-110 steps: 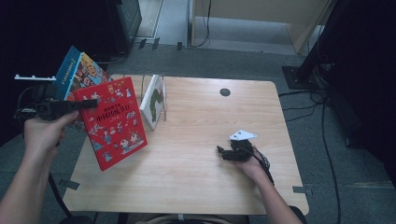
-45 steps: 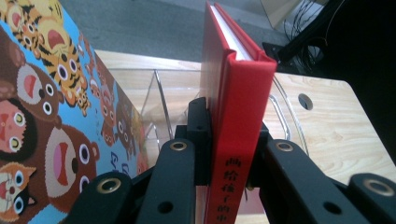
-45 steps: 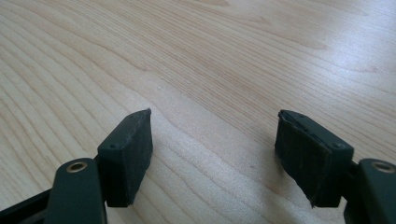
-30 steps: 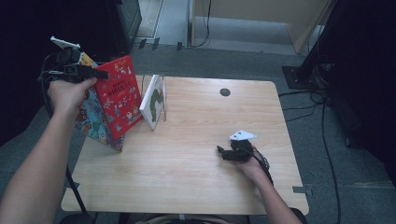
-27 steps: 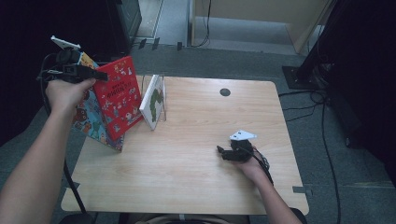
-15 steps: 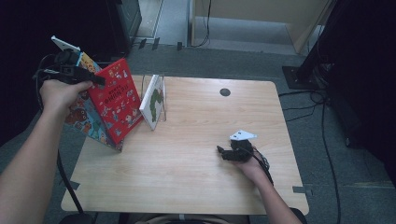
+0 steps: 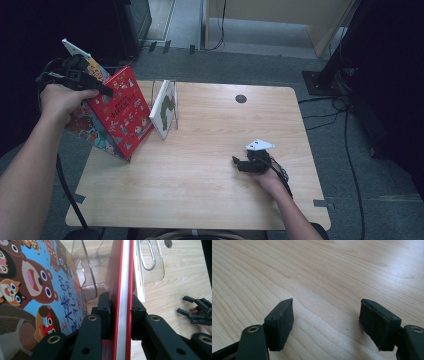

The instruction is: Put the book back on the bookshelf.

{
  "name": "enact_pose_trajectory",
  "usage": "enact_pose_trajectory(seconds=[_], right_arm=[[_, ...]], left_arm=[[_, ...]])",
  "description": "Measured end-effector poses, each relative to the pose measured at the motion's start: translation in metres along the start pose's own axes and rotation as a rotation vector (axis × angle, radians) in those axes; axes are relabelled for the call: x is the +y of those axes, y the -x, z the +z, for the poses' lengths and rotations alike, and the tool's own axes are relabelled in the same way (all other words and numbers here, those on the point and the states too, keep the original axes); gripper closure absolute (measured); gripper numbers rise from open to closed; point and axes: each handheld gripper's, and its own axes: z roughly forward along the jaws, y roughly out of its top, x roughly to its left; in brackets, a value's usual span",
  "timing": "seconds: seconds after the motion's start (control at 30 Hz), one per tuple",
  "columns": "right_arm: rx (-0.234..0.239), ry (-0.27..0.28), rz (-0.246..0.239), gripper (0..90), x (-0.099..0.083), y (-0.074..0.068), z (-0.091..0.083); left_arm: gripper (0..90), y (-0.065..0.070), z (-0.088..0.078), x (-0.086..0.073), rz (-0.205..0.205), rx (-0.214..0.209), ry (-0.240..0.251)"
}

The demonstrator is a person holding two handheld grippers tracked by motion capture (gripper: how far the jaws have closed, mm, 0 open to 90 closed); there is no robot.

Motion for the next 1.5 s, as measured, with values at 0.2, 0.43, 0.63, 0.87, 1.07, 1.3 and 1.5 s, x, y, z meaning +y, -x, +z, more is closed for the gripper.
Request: enact_pose_trajectory(seconds=[0.2, 0.43, 0.63, 0.87, 1.07, 1.3, 1.5], right_arm=[[0.0, 0.001, -0.001, 27.3, 0.0, 0.0, 0.0], [0.001, 0.0, 0.0, 27.4, 0.0, 0.0, 0.0], [0.0, 0.001, -0.001, 27.4, 0.0, 0.0, 0.0], [0.0, 0.001, -0.001, 27.4, 0.0, 0.0, 0.0], [0.0, 0.002, -0.004, 27.4, 0.0, 0.0, 0.0], [0.0, 0.0, 0.0, 27.4, 0.0, 0.0, 0.0], [0.0, 0.0, 0.001, 27.4, 0.0, 0.0, 0.0]], left_arm=[[76.8, -0.002, 0.0, 0.001, -0.006, -0.006, -0.024], [76.2, 0.0, 0.001, 0.003, -0.001, -0.021, -0.094], [77.5, -0.002, 0.002, 0.005, -0.011, -0.012, -0.102], [79.7, -0.008, 0.001, 0.008, -0.053, -0.006, -0.082], [79.6, -0.007, 0.004, 0.016, -0.061, -0.001, -0.074], [79.7, -0.003, 0.002, 0.028, -0.061, 0.007, -0.06], [79.8, -0.002, -0.002, 0.04, -0.078, -0.003, -0.012]])
